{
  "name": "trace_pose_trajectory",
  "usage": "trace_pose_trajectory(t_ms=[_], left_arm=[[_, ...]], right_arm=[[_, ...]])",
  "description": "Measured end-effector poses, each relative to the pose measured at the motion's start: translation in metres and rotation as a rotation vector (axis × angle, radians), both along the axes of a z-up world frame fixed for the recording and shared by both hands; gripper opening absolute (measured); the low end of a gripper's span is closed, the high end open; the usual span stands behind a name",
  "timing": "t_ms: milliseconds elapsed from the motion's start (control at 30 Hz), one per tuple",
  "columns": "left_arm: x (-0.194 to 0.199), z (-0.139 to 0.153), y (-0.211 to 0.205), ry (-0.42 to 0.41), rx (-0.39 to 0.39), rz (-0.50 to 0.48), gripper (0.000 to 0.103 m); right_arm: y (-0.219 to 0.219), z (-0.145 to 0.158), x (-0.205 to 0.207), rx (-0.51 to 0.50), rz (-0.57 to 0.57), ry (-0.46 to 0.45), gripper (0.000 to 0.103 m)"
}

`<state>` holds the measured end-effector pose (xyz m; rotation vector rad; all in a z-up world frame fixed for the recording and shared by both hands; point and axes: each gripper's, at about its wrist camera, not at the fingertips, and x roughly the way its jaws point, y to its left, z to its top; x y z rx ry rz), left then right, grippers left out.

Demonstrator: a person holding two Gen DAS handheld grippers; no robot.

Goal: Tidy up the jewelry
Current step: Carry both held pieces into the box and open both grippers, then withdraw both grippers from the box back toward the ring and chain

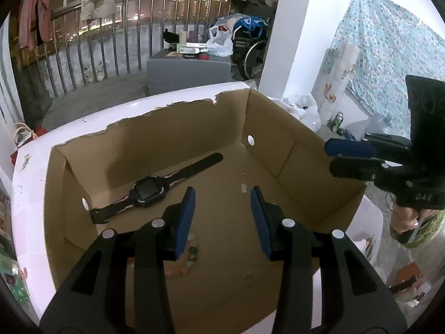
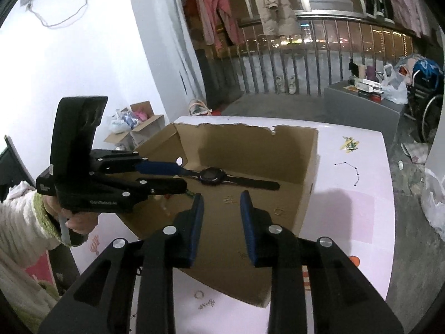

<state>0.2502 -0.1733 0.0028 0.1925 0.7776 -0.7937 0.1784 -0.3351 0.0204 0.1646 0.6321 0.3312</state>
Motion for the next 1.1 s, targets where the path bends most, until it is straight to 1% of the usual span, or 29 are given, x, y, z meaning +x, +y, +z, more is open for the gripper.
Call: trace_pose_trajectory(t_ms=[133, 267, 433, 567, 667, 767, 867, 933, 1000, 1067, 1100], left_arm=[[-0.009, 0.006, 0.007, -0.019, -0.006, 0.014, 0.04], [-0.026, 0.015, 0.018, -0.05, -0.019, 0.015, 0.044], [-0.066, 0.03, 0.037, -0.1, -0.054, -0.028, 0.045], [-0.095, 0.029, 0.05, -0.113, -0.062, -0.052, 0.047], [-0.112, 0.019, 0.06, -0.086, -0.071, -0.061, 0.047], [-0.13, 0.003, 0.06, -0.081, -0.055, -0.087, 0.047], [-0.143, -0.019, 0.044, -0.079, -0.003, -0.131, 0.047], [-0.146, -0.029, 0.034, -0.08, 0.016, -0.157, 0.047], [-0.148, -0.04, 0.021, -0.091, 0.044, -0.189, 0.046], [-0.148, -0.051, 0.009, -0.109, 0.086, -0.212, 0.037], [-0.148, -0.057, 0.002, -0.124, 0.121, -0.225, 0.034]], right_arm=[[-0.004, 0.006, -0.011, 0.011, -0.014, -0.011, 0.028], [-0.005, 0.01, -0.032, 0.026, -0.014, -0.027, 0.029], [0.001, 0.008, -0.068, 0.035, 0.0, -0.037, 0.029], [0.01, -0.003, -0.092, 0.028, 0.007, -0.013, 0.029], [0.016, -0.02, -0.099, 0.037, 0.012, 0.022, 0.029], [0.025, -0.041, -0.097, 0.01, 0.022, 0.066, 0.029], [0.033, -0.057, -0.089, -0.048, 0.045, 0.104, 0.029], [0.036, -0.064, -0.083, -0.085, 0.066, 0.12, 0.029], [0.037, -0.068, -0.076, -0.103, 0.083, 0.13, 0.029], [0.035, -0.073, -0.069, -0.116, 0.097, 0.142, 0.029], [0.034, -0.076, -0.063, -0.12, 0.114, 0.148, 0.029]])
